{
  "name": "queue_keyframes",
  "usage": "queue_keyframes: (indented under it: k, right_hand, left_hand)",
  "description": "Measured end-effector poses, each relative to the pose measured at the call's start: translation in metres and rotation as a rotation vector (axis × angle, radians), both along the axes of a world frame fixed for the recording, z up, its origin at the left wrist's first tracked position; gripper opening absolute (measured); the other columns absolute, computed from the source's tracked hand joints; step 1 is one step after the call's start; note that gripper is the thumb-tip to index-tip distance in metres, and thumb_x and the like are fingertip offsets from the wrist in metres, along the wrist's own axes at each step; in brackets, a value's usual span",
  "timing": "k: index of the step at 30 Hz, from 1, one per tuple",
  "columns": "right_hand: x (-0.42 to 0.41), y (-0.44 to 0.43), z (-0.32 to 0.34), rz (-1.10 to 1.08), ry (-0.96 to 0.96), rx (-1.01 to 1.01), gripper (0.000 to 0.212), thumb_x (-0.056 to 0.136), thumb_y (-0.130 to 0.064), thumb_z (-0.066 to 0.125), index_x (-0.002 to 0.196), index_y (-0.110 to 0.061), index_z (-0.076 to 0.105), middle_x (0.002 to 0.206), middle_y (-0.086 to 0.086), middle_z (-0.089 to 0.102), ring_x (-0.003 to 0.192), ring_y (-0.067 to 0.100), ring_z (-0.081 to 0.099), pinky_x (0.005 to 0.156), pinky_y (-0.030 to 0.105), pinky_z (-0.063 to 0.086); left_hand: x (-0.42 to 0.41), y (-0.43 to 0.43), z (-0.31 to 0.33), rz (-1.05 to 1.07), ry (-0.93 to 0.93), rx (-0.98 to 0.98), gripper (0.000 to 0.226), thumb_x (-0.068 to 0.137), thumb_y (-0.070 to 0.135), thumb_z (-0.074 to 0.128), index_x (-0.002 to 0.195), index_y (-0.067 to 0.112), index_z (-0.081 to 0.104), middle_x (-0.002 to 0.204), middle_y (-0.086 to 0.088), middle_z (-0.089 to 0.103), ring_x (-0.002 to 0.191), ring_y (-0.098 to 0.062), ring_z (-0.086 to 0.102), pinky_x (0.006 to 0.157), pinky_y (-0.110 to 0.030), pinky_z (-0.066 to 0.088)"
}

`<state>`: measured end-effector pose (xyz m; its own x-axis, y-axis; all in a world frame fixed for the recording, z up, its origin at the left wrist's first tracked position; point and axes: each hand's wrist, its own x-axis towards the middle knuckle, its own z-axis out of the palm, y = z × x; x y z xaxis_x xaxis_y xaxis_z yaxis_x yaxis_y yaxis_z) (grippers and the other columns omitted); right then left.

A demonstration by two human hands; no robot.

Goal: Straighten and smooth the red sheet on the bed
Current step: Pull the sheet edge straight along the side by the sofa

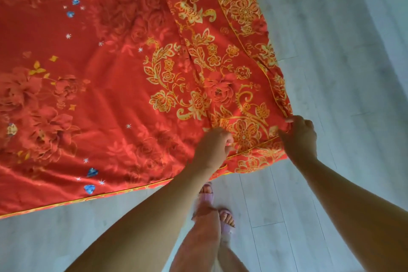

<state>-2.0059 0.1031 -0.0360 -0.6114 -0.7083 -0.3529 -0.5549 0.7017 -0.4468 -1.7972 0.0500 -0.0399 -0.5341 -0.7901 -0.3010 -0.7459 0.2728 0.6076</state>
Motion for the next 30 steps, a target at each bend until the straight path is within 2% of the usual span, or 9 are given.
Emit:
queue_keyframes:
  k: [4,6,8,14,17,20,24,27,30]
  right_hand:
    - [-0.017,-0.011,-0.003,0.076,-0.006,0.089,0.034,0.077,-0.012,0.065,0.109,-0.014,0.053,0.1,0.02,0.066,0.093,0.04,0.062,0.081,0.045,0.05]
    - [-0.023,-0.013,-0.005,0.044,-0.053,0.08,0.032,0.075,-0.007,0.064,0.104,-0.015,0.054,0.094,0.018,0.068,0.087,0.039,0.063,0.075,0.043,0.052]
    - [-0.034,-0.013,-0.006,0.065,-0.077,0.081,0.03,0.074,-0.005,0.064,0.1,-0.017,0.055,0.089,0.014,0.068,0.084,0.036,0.064,0.072,0.041,0.052]
    - [-0.102,0.003,-0.009,0.119,-0.208,0.227,0.033,0.068,-0.011,0.074,0.095,-0.015,0.055,0.076,0.005,0.063,0.077,0.027,0.061,0.06,0.027,0.039]
    - [-0.137,0.009,-0.018,0.359,-0.386,0.419,0.044,0.066,-0.026,0.083,0.102,-0.019,0.059,0.089,0.002,0.066,0.091,0.02,0.063,0.067,0.021,0.041]
    - [-0.174,0.008,-0.007,0.521,-0.438,0.447,0.044,0.076,-0.024,0.076,0.116,-0.015,0.06,0.114,0.005,0.065,0.109,0.017,0.059,0.084,0.022,0.04]
    - [-0.228,-0.018,0.036,0.603,-0.348,0.296,0.032,0.083,-0.016,0.067,0.114,-0.012,0.063,0.114,0.007,0.068,0.091,0.011,0.056,0.078,0.02,0.039]
    - [-0.246,-0.056,0.067,0.668,-0.329,0.192,0.028,0.085,-0.015,0.063,0.114,-0.011,0.064,0.111,0.007,0.068,0.089,0.01,0.056,0.073,0.02,0.043]
    - [-0.246,-0.106,0.093,0.733,-0.317,0.105,0.024,0.087,-0.014,0.061,0.11,-0.011,0.065,0.11,0.005,0.069,0.089,0.011,0.058,0.067,0.017,0.042]
  left_hand:
    - [-0.041,0.001,-0.002,-0.181,-0.165,-0.012,0.026,0.077,0.02,0.073,0.098,0.007,0.065,0.101,-0.012,0.065,0.094,-0.029,0.063,0.08,-0.038,0.053]
    - [-0.053,0.004,-0.003,-0.228,-0.246,-0.056,0.009,0.082,0.008,0.066,0.09,0.005,0.064,0.095,-0.012,0.066,0.089,-0.03,0.066,0.074,-0.039,0.054]
    - [-0.063,0.003,-0.01,-0.224,-0.305,-0.045,0.014,0.082,-0.004,0.054,0.081,0.003,0.065,0.086,-0.014,0.068,0.083,-0.031,0.067,0.069,-0.04,0.055]
    - [-0.121,0.018,-0.009,-0.264,-0.377,0.027,0.018,0.079,-0.005,0.052,0.081,0.003,0.067,0.088,-0.016,0.07,0.088,-0.036,0.067,0.072,-0.043,0.055]
    - [-0.146,0.025,-0.013,-0.128,-0.48,0.068,0.02,0.081,0.0,0.051,0.084,0.008,0.068,0.089,-0.013,0.071,0.09,-0.034,0.067,0.073,-0.042,0.055]
    - [-0.157,0.018,-0.008,0.113,-0.453,0.207,0.012,0.081,0.012,0.059,0.089,0.013,0.069,0.094,-0.008,0.072,0.095,-0.028,0.067,0.079,-0.039,0.055]
    - [-0.182,-0.008,0.017,0.481,-0.33,0.215,0.012,0.085,0.015,0.057,0.087,0.013,0.069,0.099,-0.011,0.072,0.094,-0.029,0.066,0.082,-0.038,0.054]
    - [-0.201,-0.033,0.04,0.605,-0.272,0.18,0.015,0.087,0.01,0.054,0.085,0.015,0.068,0.102,-0.009,0.071,0.092,-0.028,0.066,0.079,-0.035,0.054]
    - [-0.216,-0.064,0.058,0.585,-0.291,0.146,0.018,0.087,0.008,0.053,0.093,0.01,0.07,0.106,-0.011,0.071,0.102,-0.027,0.064,0.089,-0.036,0.051]
